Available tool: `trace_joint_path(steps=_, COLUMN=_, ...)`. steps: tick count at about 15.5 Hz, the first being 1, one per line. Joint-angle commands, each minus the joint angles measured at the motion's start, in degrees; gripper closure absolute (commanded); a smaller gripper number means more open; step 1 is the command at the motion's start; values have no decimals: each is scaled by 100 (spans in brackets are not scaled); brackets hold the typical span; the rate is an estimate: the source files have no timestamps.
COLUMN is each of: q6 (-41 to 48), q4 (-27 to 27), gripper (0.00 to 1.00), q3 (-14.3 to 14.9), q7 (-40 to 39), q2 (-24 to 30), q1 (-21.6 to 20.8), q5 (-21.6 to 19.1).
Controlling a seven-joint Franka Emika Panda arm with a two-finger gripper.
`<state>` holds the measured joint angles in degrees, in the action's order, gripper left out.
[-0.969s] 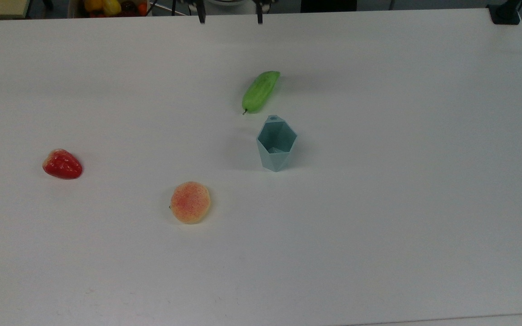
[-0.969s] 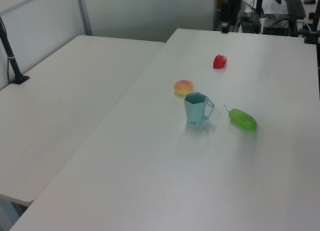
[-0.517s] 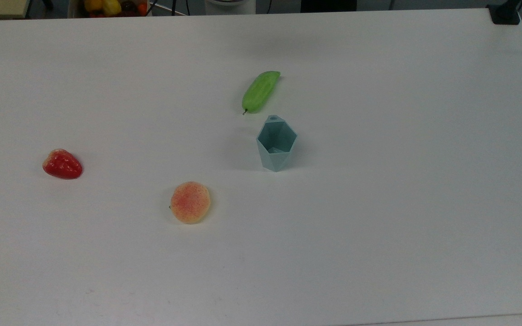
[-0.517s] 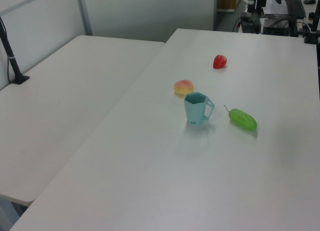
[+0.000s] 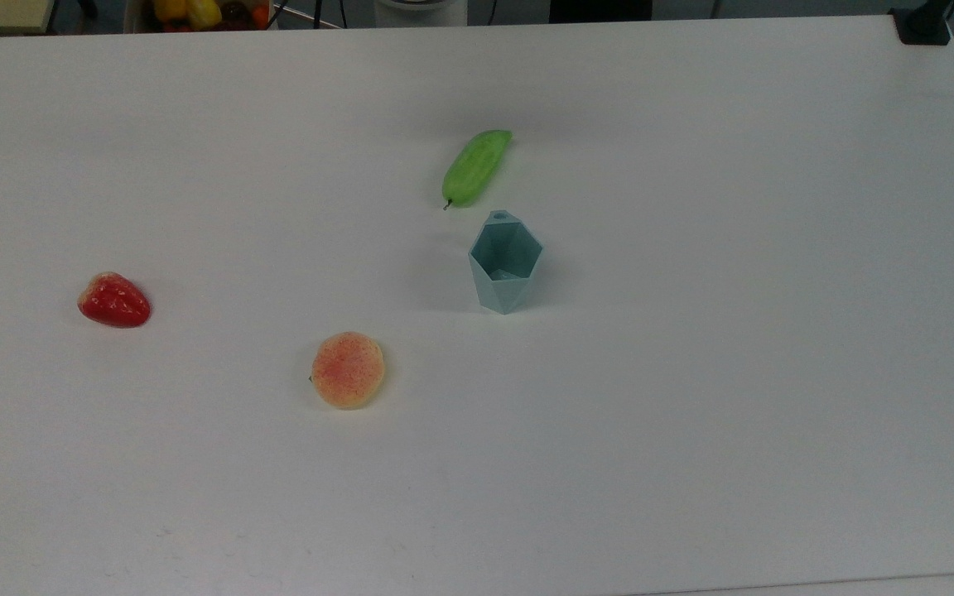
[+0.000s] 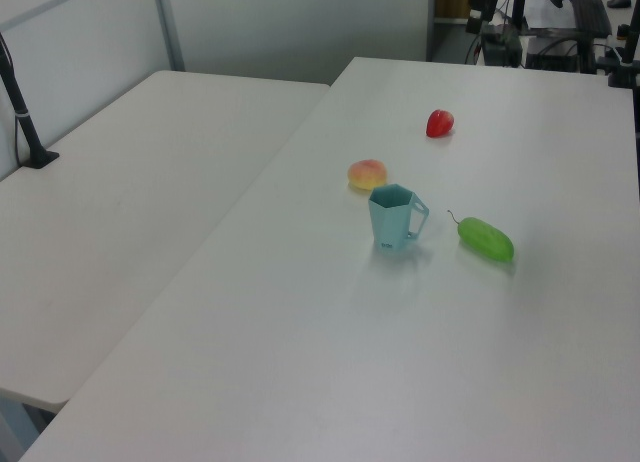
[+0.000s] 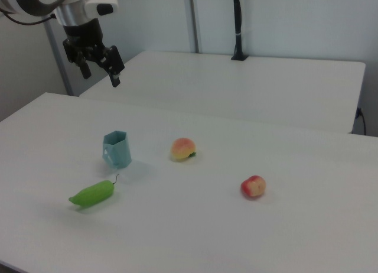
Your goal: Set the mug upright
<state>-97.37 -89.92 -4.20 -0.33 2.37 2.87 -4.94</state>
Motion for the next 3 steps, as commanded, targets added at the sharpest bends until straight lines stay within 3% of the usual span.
trace_joint_path(steps=1, q6=-116, q4=-237, gripper=0, q3=33, q7=-274, q2=159, q1=-5, q5=11)
trace_joint_path(steps=3, q6=-72, q4=-237, gripper=0, q3=33, q7=-283, q2=168, q1=-5, q5=11)
